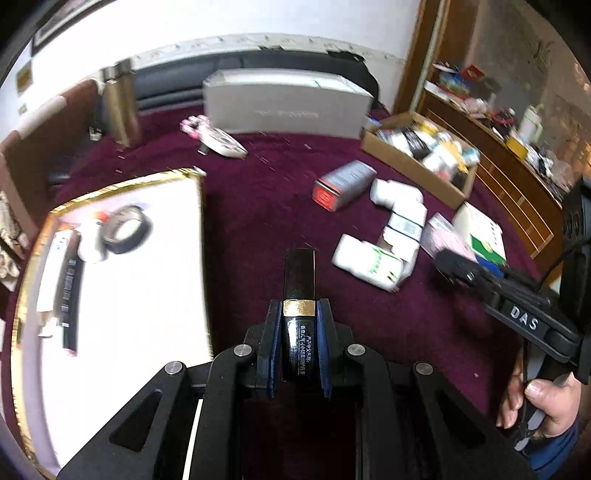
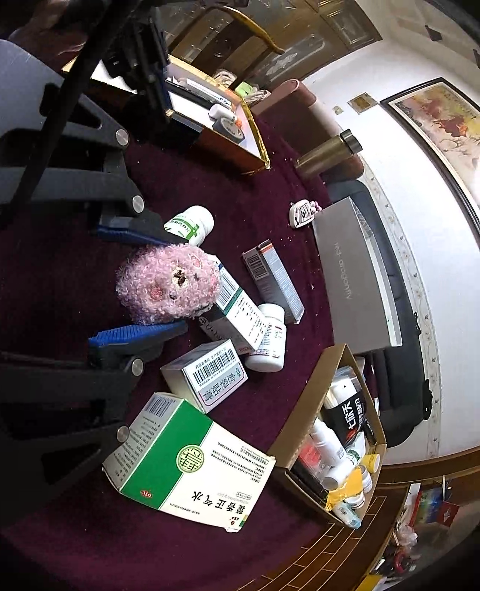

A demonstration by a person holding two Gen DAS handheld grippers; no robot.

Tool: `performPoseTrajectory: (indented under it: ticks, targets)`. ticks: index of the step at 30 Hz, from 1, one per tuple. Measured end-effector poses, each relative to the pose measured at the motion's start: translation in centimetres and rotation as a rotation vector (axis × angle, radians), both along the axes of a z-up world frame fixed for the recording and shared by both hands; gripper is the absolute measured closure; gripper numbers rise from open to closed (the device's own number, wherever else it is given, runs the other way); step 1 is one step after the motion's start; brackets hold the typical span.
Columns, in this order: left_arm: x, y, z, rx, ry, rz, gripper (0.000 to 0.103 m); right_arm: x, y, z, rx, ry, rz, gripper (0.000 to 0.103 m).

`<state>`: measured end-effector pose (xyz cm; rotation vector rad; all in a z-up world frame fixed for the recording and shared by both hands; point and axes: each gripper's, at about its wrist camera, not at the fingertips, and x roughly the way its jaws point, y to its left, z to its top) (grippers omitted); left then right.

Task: Organize objects
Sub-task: 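Carry the black tube and pink plush over the white tray with both grippers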

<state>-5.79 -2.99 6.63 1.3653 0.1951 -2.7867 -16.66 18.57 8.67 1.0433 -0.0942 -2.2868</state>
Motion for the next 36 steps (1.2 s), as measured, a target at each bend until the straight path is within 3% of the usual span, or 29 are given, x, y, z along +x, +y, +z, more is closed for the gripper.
performPoseTrajectory:
  ticks: [6,16,24,28,32,36]
  targets:
    - [0.7,-3.4,0.9,-0.051,0.052,0.072,0.089,-0.2,-0.2,-0.3,0.008,0.001,-0.001,0.069]
    - [0.3,-9.5,-0.4,-0.074,0.039,0.143,0.089,-0.2,-1.4,-1.4,0.057,0.004,0.012,0.069]
    - [-0.7,-14.3,-1.8,0.009,0.022,0.202,0.089,-0.3,-2.0,-1.8,0.068,0.006,0.008,0.069]
    - [-0.8,-16.1,-2.6,0.049,-0.009,0.213,0.089,0.0,-2.7,-1.2,0.021,-0.021,-0.006,0.069]
    - [-0.4,-17.6,-2.6,0.058,-0.013,0.231,0.089,1.1,-6.3,0.7,-0.001,-0.036,0.048,0.068]
    - [-0.3,-18.0,-3.0,0.064,-0.026,0.234,0.089,2.9,-13.5,3.3,0.015,-0.032,0.181,0.068]
